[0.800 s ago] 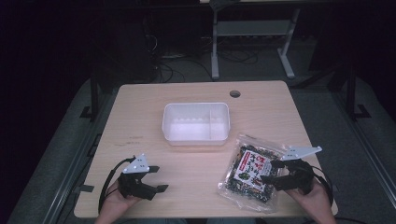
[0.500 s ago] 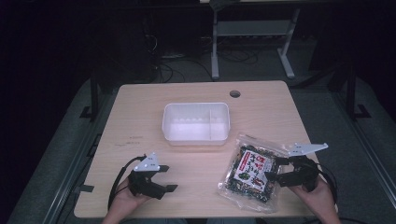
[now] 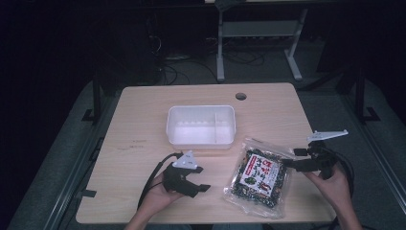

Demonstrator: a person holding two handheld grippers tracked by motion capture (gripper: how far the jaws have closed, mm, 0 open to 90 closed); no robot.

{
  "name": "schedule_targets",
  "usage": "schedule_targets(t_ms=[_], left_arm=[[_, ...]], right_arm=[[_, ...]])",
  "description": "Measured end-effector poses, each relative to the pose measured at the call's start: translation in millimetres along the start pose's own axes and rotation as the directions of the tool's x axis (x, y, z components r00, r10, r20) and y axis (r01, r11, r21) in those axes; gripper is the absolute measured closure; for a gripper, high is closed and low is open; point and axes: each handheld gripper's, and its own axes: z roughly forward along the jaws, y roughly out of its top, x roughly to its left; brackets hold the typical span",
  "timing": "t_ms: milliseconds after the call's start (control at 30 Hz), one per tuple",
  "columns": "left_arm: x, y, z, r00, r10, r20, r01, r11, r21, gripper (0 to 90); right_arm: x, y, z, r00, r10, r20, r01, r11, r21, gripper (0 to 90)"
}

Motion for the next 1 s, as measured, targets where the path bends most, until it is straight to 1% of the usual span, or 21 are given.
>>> schedule_targets(t_ms=[33,67,100,200,233,267,300,333,367,433,467,533,600,633,667,700,733,800,833,967,1000], left_arm=[[-1.2,6.9,8.1,0.9999,-0.002,0.011,0.002,1.0,0.0,35.4],[-1.2,6.9,8.1,0.9999,-0.002,0.011,0.002,1.0,0.0,38.4],[-1.8,10.0,12.3,0.9997,-0.005,0.023,0.005,1.0,-0.003,38.4],[-4.3,18.5,25.0,0.999,-0.003,0.044,0.003,1.0,0.004,45.5],[-5.2,21.4,29.0,0.9985,0.001,0.054,-0.001,1.0,0.006,48.2],[-6.2,24.1,33.2,0.9983,0.005,0.058,-0.005,0.9999,0.011,51.9],[-7.1,26.9,37.6,0.9981,0.008,0.061,-0.009,0.9998,0.017,57.7],[-7.9,29.4,41.9,0.9976,0.009,0.069,-0.01,0.9997,0.022,61.2],[-8.7,31.7,46.6,0.9971,0.009,0.076,-0.011,0.9996,0.025,61.2],[-10.7,35.8,55.8,0.9963,0.009,0.086,-0.013,0.999,0.044,65.0],[-11.7,37.3,60.3,0.9959,0.012,0.09,-0.017,0.9985,0.052,65.8],[-13.9,39.1,68.6,0.994,0.004,0.11,-0.012,0.9976,0.069,67.2],[-15.2,39.5,75.5,0.9943,0.008,0.106,-0.019,0.9951,0.097,68.0],[-15.1,39.1,78.5,0.9939,0.011,0.109,-0.023,0.9937,0.11,68.0],[-15.4,38.2,81.0,0.9944,0.011,0.105,-0.024,0.9922,0.123,68.0],[-15.1,37.4,82.6,0.9948,0.014,0.101,-0.027,0.9903,0.136,68.3],[-13.7,36.9,82.5,0.9939,0.001,0.111,-0.016,0.9913,0.131,68.1],[-12.4,36.9,82.9,0.9932,-0.001,0.117,-0.015,0.9911,0.132,68.2],[-12.4,36.9,82.9,0.9932,-0.001,0.117,-0.015,0.9911,0.132,68.2],[-13.1,37.1,82.9,0.9935,0.005,0.114,-0.02,0.9906,0.135,68.2],[-13.1,37.1,82.9,0.9935,0.005,0.114,-0.02,0.9906,0.135,68.2]], right_arm=[[-2.8,1.2,0.2,1.0,0.006,0.005,-0.006,1.0,0.001,22.8],[-2.8,1.2,0.2,1.0,0.006,0.005,-0.006,1.0,0.001,22.8],[-5.3,2.6,0.8,0.9999,0.013,0.012,-0.013,1.0,0.004,22.9],[-12.9,6.1,3.6,0.9989,0.042,0.022,-0.042,0.999,0.008,24.2],[-15.8,7.0,5.4,0.9984,0.049,0.028,-0.05,0.999,0.018,24.2],[-18.4,7.5,7.3,0.9978,0.056,0.036,-0.057,0.998,0.027,24.3],[-21.1,7.7,9.2,0.9969,0.066,0.042,-0.067,0.997,0.032,24.3],[-25.9,7.2,12.2,0.9949,0.086,0.054,-0.088,0.995,0.046,24.6],[-25.9,7.2,12.2,0.9949,0.086,0.054,-0.088,0.995,0.046,24.6],[-30.3,5.3,13.7,0.9916,0.111,0.065,-0.115,0.992,0.057,24.9],[-32.8,4.0,14.0,0.99,0.124,0.067,-0.128,0.99,0.063,24.9],[-36.2,2.1,14.6,0.986,0.147,0.079,-0.153,0.985,0.078,24.9],[-38.9,0.0,13.3,0.9836,0.163,0.078,-0.168,0.983,0.068,27.1],[-41.6,-2.4,12.9,0.9812,0.178,0.073,-0.183,0.981,0.068,26.9],[-41.6,-2.4,12.9,0.9812,0.178,0.073,-0.183,0.981,0.068,26.9],[-43.0,-3.8,12.9,0.9793,0.19,0.071,-0.194,0.979,0.068,26.9],[-44.7,-5.2,13.0,0.9781,0.198,0.063,-0.203,0.977,0.069,27.0],[-49.1,-9.0,14.0,0.9712,0.231,0.057,-0.235,0.969,0.08,27.1],[-49.1,-9.0,14.0,0.9712,0.231,0.057,-0.235,0.969,0.08,27.1],[-53.4,-12.1,16.4,0.963,0.266,0.046,-0.269,0.958,0.097,29.9],[-53.4,-12.1,16.4,0.963,0.266,0.046,-0.269,0.958,0.097,29.9]])
